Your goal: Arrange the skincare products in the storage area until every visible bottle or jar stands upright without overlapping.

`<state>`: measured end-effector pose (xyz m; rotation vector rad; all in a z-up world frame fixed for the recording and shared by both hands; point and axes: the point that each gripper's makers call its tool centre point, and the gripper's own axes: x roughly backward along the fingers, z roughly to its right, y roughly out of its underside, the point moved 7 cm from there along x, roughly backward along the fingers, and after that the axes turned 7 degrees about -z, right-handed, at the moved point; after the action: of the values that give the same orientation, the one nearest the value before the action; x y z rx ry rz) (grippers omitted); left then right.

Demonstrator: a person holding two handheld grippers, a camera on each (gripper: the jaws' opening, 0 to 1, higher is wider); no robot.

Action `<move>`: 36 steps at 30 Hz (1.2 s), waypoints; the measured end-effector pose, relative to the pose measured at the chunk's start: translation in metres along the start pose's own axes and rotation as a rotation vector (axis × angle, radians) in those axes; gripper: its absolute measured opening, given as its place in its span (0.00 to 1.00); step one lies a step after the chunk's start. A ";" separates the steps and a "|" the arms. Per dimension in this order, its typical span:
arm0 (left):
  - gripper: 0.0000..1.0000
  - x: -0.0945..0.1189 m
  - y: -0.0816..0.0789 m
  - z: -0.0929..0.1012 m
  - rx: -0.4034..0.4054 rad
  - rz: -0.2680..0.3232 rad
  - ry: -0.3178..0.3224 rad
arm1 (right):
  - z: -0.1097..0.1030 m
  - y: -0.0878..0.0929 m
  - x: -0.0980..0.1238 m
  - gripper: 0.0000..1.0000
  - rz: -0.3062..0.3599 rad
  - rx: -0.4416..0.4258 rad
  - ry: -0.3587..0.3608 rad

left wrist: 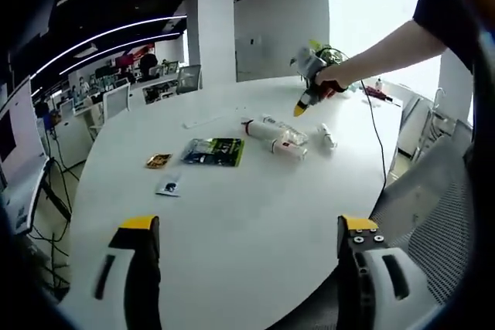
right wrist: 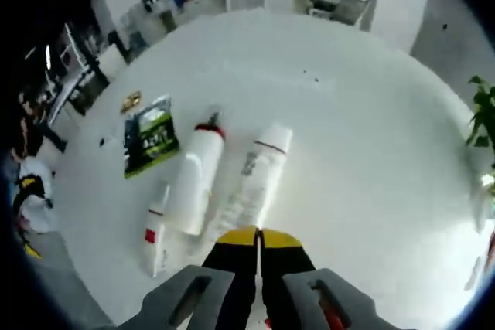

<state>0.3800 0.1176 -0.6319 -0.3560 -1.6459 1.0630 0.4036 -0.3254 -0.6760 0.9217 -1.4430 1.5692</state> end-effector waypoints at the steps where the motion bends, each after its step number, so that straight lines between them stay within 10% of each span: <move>1: 0.89 0.001 0.001 -0.001 0.006 -0.001 -0.004 | -0.002 0.000 0.001 0.00 0.034 0.078 0.018; 4: 0.89 0.003 0.002 -0.007 0.051 0.009 -0.018 | -0.023 0.008 0.009 0.16 0.116 0.345 0.082; 12: 0.89 0.001 0.005 -0.007 0.059 0.000 -0.025 | -0.061 0.040 0.011 0.46 0.137 0.404 0.130; 22: 0.89 0.001 0.009 -0.003 0.059 -0.020 -0.016 | -0.078 0.041 -0.004 0.36 0.164 0.688 0.328; 36: 0.89 -0.009 0.016 -0.001 0.054 -0.080 0.000 | -0.078 0.052 -0.024 0.29 0.182 0.680 0.369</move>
<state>0.3799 0.1207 -0.6500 -0.2523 -1.6154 1.0446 0.3664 -0.2518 -0.7262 0.8142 -0.7486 2.2916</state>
